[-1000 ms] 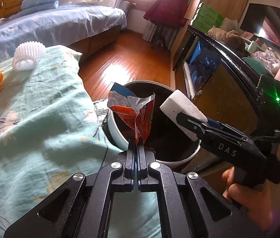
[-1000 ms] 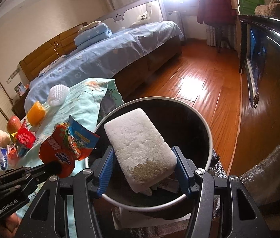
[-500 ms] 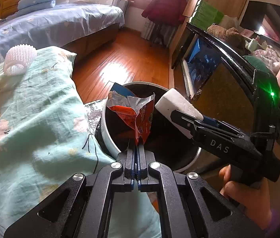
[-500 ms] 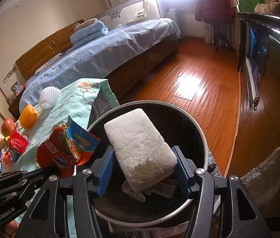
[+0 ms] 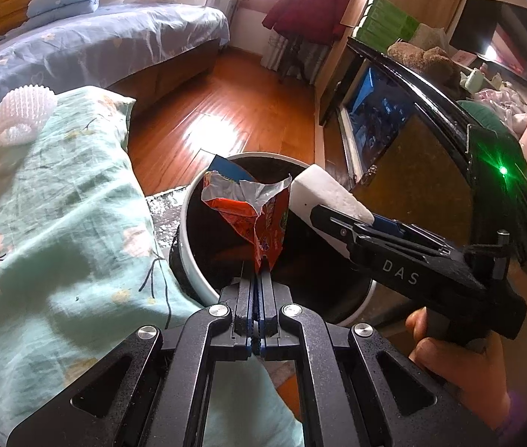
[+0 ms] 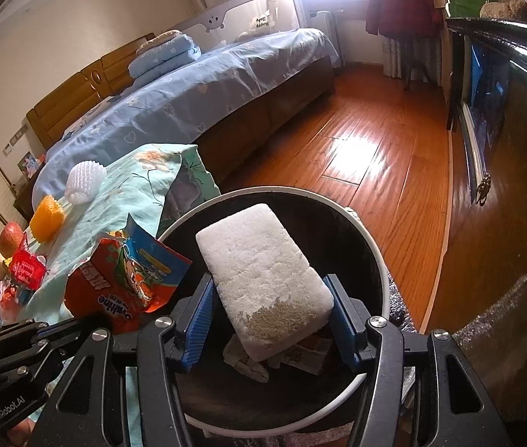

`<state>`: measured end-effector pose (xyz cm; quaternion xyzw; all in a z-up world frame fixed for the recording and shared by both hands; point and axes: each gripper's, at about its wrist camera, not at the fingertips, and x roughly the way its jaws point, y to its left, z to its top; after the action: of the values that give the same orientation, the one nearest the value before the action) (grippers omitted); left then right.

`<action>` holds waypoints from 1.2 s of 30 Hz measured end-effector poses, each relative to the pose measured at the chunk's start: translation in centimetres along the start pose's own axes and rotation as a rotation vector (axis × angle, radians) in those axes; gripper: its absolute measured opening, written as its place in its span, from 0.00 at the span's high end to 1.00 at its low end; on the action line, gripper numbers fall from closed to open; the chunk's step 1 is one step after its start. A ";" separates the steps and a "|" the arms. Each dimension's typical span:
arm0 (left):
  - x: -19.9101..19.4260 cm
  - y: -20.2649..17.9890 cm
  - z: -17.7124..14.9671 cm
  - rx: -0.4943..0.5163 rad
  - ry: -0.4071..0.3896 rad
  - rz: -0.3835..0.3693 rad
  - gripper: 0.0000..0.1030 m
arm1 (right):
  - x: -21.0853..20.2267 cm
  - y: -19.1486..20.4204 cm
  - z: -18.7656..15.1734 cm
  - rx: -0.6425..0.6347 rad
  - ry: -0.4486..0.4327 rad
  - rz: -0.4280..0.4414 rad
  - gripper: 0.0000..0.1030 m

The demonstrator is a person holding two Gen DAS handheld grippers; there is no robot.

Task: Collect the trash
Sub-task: 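Carry the wrapper and sponge over the trash bin and release both, then move both open tools back over the table toward the wrappers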

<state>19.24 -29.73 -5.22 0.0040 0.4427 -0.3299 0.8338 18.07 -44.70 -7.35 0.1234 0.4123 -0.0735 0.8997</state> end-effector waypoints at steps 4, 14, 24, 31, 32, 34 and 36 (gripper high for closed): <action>0.2 0.0 0.0 0.000 0.005 0.001 0.99 | 0.1 -0.1 0.2 0.002 0.000 -0.002 0.42; -0.7 0.8 -0.1 -0.022 -0.014 0.001 0.74 | 0.2 -0.6 0.5 0.032 0.003 0.002 0.20; -4.9 4.2 -2.9 -0.090 -0.063 0.048 0.64 | -1.5 1.2 -0.5 0.048 -0.015 0.038 0.16; -8.2 7.9 -6.0 -0.170 -0.085 0.111 0.59 | -2.8 5.6 -2.3 0.017 -0.021 0.132 0.15; -8.9 8.7 -6.5 -0.186 -0.090 0.122 0.59 | -2.9 6.3 -2.5 0.010 -0.019 0.143 0.15; -9.8 9.7 -7.3 -0.204 -0.100 0.138 0.59 | -3.0 7.9 -3.0 -0.008 -0.015 0.168 0.15; -10.9 11.0 -8.2 -0.229 -0.114 0.161 0.59 | -3.0 9.3 -3.4 -0.025 -0.013 0.187 0.15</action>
<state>15.05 -12.77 -5.24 -0.0744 0.4277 -0.2088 0.8763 15.83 -34.75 -5.66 0.1496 0.3940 0.0151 0.9067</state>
